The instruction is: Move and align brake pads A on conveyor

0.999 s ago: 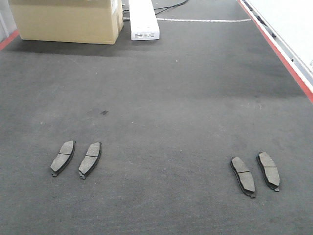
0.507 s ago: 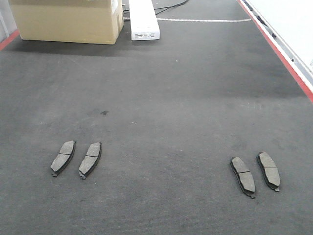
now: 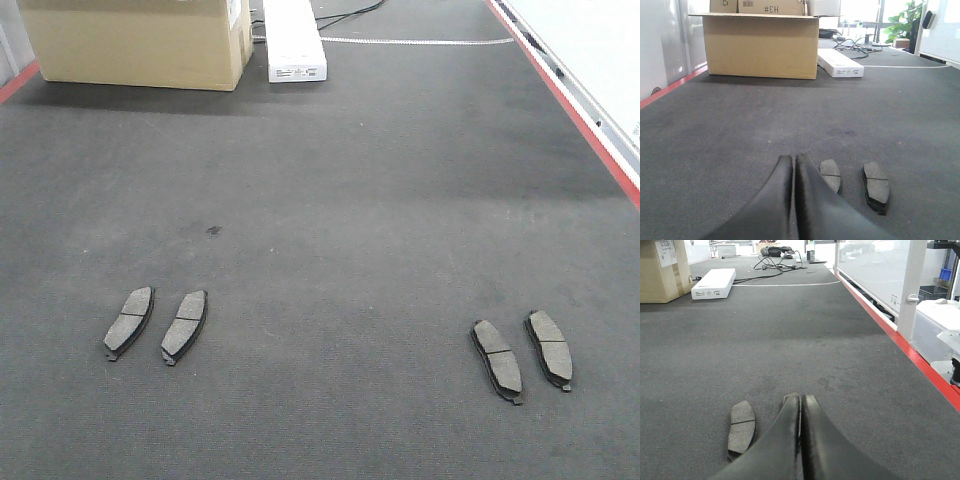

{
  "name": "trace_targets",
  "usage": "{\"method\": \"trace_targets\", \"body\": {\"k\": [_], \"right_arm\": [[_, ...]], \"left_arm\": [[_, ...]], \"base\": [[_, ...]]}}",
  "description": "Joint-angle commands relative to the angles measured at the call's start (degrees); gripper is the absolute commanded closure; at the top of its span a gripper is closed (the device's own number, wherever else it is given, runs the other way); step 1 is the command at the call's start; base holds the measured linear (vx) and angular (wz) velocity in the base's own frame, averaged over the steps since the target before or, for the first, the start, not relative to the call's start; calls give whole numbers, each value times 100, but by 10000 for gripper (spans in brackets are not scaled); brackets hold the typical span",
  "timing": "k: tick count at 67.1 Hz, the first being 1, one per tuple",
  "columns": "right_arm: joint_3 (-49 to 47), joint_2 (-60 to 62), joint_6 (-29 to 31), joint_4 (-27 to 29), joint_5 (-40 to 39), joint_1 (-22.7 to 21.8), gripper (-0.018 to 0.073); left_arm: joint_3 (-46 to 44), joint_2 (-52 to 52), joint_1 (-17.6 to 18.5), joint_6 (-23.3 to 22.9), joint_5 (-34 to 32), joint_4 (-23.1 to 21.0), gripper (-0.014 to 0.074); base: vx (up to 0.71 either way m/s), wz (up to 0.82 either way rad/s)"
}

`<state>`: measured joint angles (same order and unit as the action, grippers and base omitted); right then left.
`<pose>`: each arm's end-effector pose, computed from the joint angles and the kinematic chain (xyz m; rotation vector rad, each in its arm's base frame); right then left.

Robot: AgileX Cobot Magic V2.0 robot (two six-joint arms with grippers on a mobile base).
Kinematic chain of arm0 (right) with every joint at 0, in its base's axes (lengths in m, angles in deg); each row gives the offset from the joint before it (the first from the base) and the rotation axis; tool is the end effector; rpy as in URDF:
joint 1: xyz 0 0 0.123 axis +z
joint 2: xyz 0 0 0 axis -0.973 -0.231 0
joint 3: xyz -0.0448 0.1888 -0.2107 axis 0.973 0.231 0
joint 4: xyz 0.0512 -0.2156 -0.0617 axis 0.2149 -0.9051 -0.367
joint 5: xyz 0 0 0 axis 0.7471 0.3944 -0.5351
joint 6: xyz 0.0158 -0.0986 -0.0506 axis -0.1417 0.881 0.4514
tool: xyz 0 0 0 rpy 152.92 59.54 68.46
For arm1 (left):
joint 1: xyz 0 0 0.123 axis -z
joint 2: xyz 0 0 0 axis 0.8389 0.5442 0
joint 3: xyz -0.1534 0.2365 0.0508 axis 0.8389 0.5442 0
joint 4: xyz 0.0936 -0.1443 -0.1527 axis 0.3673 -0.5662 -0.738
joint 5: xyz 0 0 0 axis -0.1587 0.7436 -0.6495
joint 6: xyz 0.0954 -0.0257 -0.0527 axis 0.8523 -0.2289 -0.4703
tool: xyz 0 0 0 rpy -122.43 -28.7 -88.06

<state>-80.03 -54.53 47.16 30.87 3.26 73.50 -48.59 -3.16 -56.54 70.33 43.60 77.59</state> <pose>0.0536 -0.0043 0.1870 0.0626 1.6713 -0.0456 0.0541 0.0002 0.1956 -0.0245 1.5977 -0.0280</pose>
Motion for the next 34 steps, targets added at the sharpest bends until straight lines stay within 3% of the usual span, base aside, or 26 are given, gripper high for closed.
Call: {"method": "trace_targets", "body": {"k": [1, 34], "right_arm": [[69, 76, -8, -65, -429, 0, 571], [69, 71, -13, -43, -428, -21, 571]], "left_arm": [[105, -84, -1, 13, -470, -49, 603], [105, -84, -1, 13, -470, -49, 603]], "base": [[0, 0], [0, 0]]}}
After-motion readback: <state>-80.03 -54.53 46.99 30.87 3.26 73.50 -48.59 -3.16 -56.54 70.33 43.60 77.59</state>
